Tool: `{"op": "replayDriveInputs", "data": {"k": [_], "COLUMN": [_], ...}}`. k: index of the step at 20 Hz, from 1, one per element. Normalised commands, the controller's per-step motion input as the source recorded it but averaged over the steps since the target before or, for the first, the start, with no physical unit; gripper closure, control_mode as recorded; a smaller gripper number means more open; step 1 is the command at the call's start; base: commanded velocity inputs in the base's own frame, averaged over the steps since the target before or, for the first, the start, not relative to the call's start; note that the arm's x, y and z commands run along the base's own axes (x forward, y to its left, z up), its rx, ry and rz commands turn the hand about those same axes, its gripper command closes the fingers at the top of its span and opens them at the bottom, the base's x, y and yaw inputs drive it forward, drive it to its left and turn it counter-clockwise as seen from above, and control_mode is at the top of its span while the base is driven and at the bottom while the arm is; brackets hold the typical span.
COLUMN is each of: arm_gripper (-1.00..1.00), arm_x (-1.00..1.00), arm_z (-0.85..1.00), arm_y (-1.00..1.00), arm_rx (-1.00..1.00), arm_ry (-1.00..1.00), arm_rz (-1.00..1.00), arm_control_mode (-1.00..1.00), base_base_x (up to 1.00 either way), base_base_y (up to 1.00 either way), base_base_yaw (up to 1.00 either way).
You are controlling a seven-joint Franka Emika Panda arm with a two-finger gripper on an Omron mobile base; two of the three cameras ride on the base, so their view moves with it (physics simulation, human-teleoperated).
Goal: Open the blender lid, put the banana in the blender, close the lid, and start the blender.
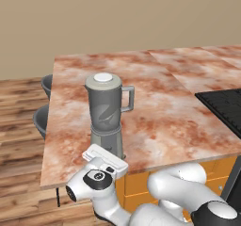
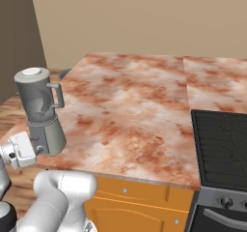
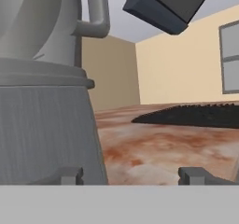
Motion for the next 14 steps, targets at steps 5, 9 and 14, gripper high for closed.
{"op": "replayDriveInputs", "data": {"k": [5,9,14], "arm_gripper": [-1.0,-1.0,-1.0], "arm_x": [0.26,0.34,0.29], "arm_z": [-0.19,-0.11,-0.02], "arm_y": [0.1,0.05,0.0], "arm_rx": [0.0,0.0,0.0], "arm_ry": [0.0,0.0,-0.05], "arm_rz": [0.0,0.01,0.05], "arm_control_mode": [-1.0,-1.0,-1.0], "base_base_x": [0.0,0.0,0.0], "base_base_y": [0.0,0.0,0.0], "base_base_yaw": [0.0,0.0,0.0]}}
